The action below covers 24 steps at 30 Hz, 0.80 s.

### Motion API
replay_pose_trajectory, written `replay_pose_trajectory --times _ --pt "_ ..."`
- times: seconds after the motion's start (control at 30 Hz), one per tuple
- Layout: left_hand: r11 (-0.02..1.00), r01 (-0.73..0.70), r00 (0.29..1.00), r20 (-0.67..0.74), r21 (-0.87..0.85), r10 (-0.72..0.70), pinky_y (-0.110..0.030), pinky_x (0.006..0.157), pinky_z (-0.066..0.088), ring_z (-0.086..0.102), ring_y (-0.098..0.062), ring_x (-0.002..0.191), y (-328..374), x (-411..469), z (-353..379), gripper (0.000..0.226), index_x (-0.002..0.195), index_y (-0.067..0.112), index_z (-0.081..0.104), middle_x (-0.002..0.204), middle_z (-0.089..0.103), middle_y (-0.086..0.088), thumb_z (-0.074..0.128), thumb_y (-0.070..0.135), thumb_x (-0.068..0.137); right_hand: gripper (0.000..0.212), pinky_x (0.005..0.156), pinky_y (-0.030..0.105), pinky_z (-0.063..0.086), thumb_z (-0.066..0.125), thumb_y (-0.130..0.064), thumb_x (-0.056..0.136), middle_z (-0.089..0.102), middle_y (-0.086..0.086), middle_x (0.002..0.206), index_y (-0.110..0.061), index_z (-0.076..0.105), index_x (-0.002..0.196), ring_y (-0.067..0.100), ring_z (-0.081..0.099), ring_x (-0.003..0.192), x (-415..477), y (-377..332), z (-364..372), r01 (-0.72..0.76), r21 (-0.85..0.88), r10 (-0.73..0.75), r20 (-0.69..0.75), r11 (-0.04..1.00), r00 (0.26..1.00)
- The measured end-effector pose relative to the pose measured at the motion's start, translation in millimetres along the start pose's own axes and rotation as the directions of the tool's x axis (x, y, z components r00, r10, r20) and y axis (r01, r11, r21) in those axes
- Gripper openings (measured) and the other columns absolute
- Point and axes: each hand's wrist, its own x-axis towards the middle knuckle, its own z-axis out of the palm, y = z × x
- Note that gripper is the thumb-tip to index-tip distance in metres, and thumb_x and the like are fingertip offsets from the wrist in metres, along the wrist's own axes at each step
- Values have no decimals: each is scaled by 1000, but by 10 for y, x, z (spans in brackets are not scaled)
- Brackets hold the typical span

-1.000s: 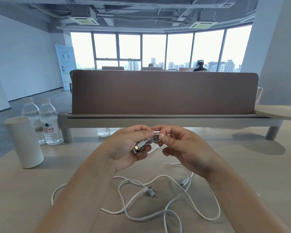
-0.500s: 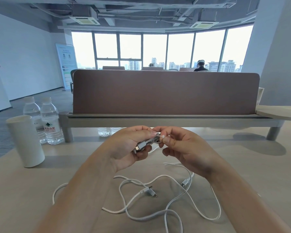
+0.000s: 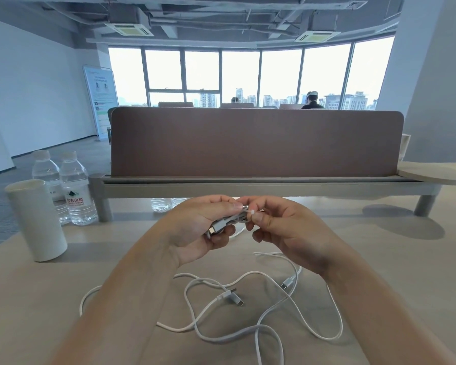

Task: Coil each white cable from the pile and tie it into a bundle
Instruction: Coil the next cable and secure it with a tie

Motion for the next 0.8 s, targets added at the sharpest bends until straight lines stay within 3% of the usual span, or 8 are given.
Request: replay_pose_trajectory --times 0.17,0.3,0.5,0.63,0.8 --pt "1000 -1 1000 14 -2 1 -21 47 30 49 -18 62 -24 24 -11 9 84 8 62 80 63 -8 67 9 92 9 76 35 47 67 -22 85 67 -6 125 -22 68 75 20 57 84 8 -13 -3 7 -83 -9 -26 997 1000" --pt "1000 -1 1000 1 -3 1 -21 46 30 48 -18 62 -42 42 0 11 82 8 63 78 63 -8 67 8 92 23 76 35 51 65 -11 95 69 -13 119 -20 69 75 17 59 78 -13 -39 13 -1 -228 -18 -82 974 996" --pt "999 -28 997 -75 -35 25 -22 47 28 44 -18 59 -109 86 61 19 76 12 59 74 60 -7 66 6 93 11 59 19 46 65 -15 95 68 -12 110 -9 71 88 2 51 54 36 -85 152 -72 -430 -40 -245 900 969" --pt "998 -58 992 -111 -31 54 -23 49 28 43 -17 58 -157 114 110 20 77 13 57 78 59 -10 66 7 94 11 62 19 40 64 -23 95 65 -15 91 -17 73 95 1 51 61 48 -84 184 -146 -539 -38 -316 830 948" --pt "994 -113 986 -125 5 112 -22 47 29 42 -18 59 -173 127 133 19 78 11 55 82 52 -13 66 7 94 12 66 27 43 67 -30 93 69 -8 104 -21 74 93 8 55 68 54 -106 192 -173 -541 -28 -344 823 938"
